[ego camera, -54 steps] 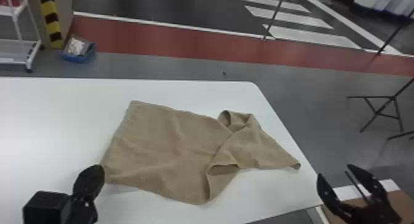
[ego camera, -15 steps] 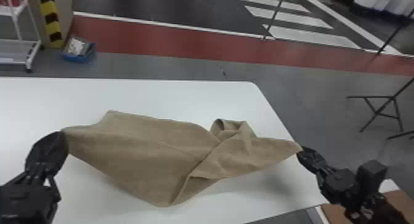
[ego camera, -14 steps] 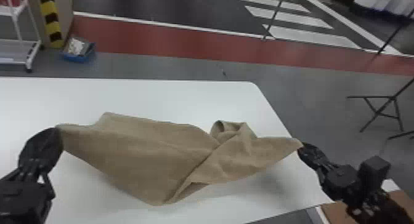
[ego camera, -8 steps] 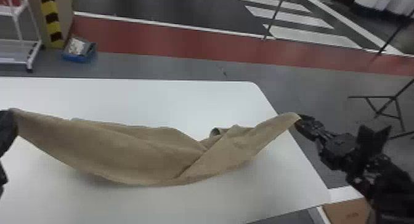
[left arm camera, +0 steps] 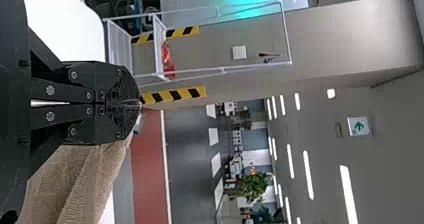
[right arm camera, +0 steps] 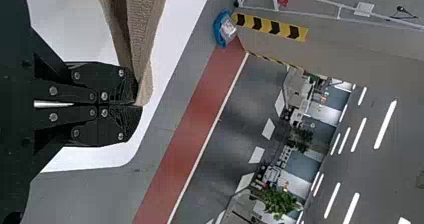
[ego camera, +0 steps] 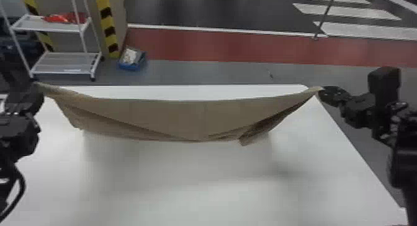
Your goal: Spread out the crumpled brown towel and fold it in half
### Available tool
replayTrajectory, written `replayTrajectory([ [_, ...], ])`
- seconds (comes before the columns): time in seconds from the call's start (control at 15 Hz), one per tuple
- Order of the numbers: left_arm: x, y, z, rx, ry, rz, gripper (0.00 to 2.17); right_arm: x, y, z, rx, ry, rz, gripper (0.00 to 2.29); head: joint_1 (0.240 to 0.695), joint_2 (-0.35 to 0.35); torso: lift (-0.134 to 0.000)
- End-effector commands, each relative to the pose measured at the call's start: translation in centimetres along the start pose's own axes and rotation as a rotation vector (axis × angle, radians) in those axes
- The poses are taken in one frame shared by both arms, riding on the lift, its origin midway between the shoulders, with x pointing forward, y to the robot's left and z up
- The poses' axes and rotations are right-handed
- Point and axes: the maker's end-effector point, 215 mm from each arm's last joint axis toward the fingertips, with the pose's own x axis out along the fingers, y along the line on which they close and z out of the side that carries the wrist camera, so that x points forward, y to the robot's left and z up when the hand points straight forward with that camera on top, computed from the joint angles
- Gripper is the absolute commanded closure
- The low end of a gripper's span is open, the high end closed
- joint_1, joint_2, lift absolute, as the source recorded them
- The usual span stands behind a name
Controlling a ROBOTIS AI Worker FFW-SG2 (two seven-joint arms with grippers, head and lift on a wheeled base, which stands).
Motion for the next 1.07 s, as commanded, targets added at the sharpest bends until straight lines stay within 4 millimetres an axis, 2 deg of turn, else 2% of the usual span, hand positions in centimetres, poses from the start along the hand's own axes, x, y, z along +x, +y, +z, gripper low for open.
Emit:
replayTrajectory([
  [0.0, 4.7, 0.0, 1.5, -0.069, -0.059, 0.025, 1.45, 3.9, -2.2, 2.8, -0.035, -0.025, -0.008, 2.12, 0.634, -0.089, -0.125],
  [0.13, 7.8, -0.1, 4.0, -0.109, -0.123, 0.047, 1.45, 6.2, -5.2, 6.2, -0.042, -0.097, -0.034, 2.12, 0.598, -0.077, -0.125],
  [0.2, 9.3, -0.3, 5.7, -0.121, -0.147, 0.048, 1.45, 7.1, -6.0, 8.2, -0.052, -0.13, -0.03, 2.13, 0.548, -0.075, -0.125],
  [0.4, 13.5, -1.9, 11.0, -0.174, -0.227, 0.024, 1.45, 8.5, -7.9, 14.1, -0.096, -0.247, -0.052, 2.12, 0.471, -0.077, -0.125],
  [0.47, 14.4, -2.4, 12.7, -0.187, -0.261, 0.014, 1.45, 8.3, -8.7, 15.3, -0.08, -0.278, -0.056, 2.13, 0.42, -0.076, -0.125],
  [0.53, 14.8, -2.4, 14.6, -0.209, -0.301, 0.008, 1.45, 7.9, -9.2, 16.1, -0.061, -0.303, -0.054, 2.13, 0.398, -0.076, -0.125],
  [0.6, 14.9, -2.7, 15.9, -0.228, -0.319, -0.011, 1.45, 7.6, -9.0, 16.0, -0.054, -0.308, -0.031, 2.12, 0.372, -0.077, -0.125],
  [0.67, 14.7, -2.9, 16.1, -0.224, -0.323, -0.022, 1.45, 7.1, -9.2, 14.4, -0.058, -0.281, -0.022, 2.12, 0.353, -0.079, -0.125],
  [0.73, 13.8, -3.5, 15.3, -0.221, -0.316, -0.038, 1.45, 6.1, -8.6, 12.8, -0.062, -0.27, 0.0, 2.12, 0.337, -0.081, -0.125],
  [0.8, 12.2, -3.5, 12.8, -0.221, -0.284, -0.055, 1.45, 5.0, -7.6, 10.6, -0.062, -0.246, 0.045, 2.12, 0.331, -0.088, -0.125],
  [0.87, 10.4, -3.6, 9.5, -0.218, -0.233, -0.067, 1.45, 3.7, -6.1, 8.5, -0.063, -0.236, 0.08, 2.12, 0.34, -0.093, -0.125],
  [0.93, 7.8, -3.5, 6.1, -0.213, -0.181, -0.076, 1.45, 1.8, -5.1, 5.2, -0.047, -0.215, 0.104, 2.12, 0.358, -0.098, -0.125],
  [1.0, 5.8, -3.8, 2.9, -0.2, -0.132, -0.089, 1.45, 0.3, -4.3, 3.0, -0.033, -0.202, 0.126, 2.12, 0.391, -0.103, -0.125],
])
